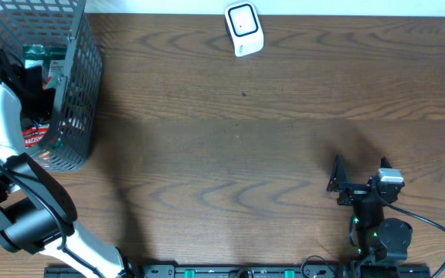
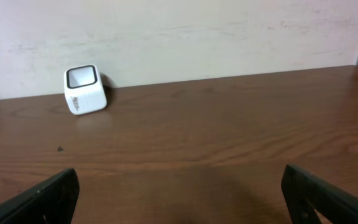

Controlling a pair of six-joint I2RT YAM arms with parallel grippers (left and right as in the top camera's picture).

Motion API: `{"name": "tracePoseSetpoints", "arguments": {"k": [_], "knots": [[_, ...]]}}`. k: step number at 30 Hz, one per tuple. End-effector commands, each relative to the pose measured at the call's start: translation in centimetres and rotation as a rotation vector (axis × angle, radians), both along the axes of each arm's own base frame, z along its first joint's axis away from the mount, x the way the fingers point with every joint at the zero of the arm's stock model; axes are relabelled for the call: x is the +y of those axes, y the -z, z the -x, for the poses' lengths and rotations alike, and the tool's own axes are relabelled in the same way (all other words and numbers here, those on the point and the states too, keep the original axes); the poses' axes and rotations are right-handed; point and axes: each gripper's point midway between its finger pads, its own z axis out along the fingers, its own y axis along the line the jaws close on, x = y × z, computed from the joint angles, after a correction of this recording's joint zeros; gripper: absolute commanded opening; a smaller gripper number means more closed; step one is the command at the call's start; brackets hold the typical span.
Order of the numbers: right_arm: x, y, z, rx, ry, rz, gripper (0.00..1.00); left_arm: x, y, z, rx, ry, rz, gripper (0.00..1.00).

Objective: Scan the item barcode
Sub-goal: 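Grasp the green-lidded jar in the basket with the left gripper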

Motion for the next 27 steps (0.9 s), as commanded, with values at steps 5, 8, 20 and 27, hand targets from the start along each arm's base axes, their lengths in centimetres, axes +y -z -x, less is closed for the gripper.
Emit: {"name": "tracePoseSetpoints", "arguments": {"k": [5, 8, 20, 27], "knots": [[0.0, 0.1, 0.0, 0.002, 0.001, 0.006, 0.99, -1.2, 2.4, 0.6, 0.044, 0.071, 0.030, 0.86], [0.0, 0.1, 0.0, 0.002, 0.001, 0.006, 0.99, -1.2, 3.3, 0.6, 0.059, 0.071, 0.039, 0.88], [0.0, 0.1, 0.0, 0.002, 0.001, 0.006, 0.99, -1.5, 7.4, 0.3, 0.115, 0.073, 0.100, 0.87], [0.0, 0.1, 0.0, 0.002, 0.001, 0.006, 0.99, -0.7, 6.1, -0.4, 0.082, 0.061, 0.058, 0.67]]}}
